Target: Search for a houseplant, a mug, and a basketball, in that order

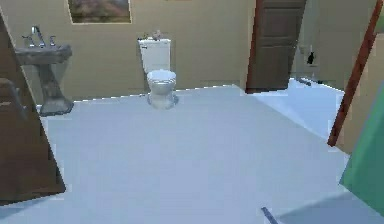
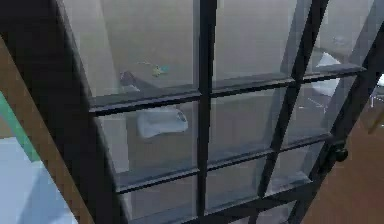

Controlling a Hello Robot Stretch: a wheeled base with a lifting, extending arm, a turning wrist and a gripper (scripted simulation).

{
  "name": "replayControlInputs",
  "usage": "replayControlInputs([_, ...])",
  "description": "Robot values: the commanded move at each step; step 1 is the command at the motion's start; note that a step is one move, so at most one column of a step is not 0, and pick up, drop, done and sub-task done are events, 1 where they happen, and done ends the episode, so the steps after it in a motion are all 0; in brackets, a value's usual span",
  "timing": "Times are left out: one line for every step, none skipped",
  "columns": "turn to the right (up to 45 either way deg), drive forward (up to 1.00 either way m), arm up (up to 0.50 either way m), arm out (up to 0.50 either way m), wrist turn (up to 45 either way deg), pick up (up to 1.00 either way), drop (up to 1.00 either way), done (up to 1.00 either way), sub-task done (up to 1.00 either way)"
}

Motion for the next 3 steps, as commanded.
replayControlInputs([-45.0, 0.00, 0.00, 0.00, 0.0, 0.00, 0.00, 0.00, 0.00])
replayControlInputs([-6.0, 0.00, 0.00, 0.00, 0.0, 0.00, 0.00, 0.00, 0.00])
replayControlInputs([0.0, 0.60, 0.00, 0.00, 0.0, 0.00, 0.00, 0.00, 0.00])
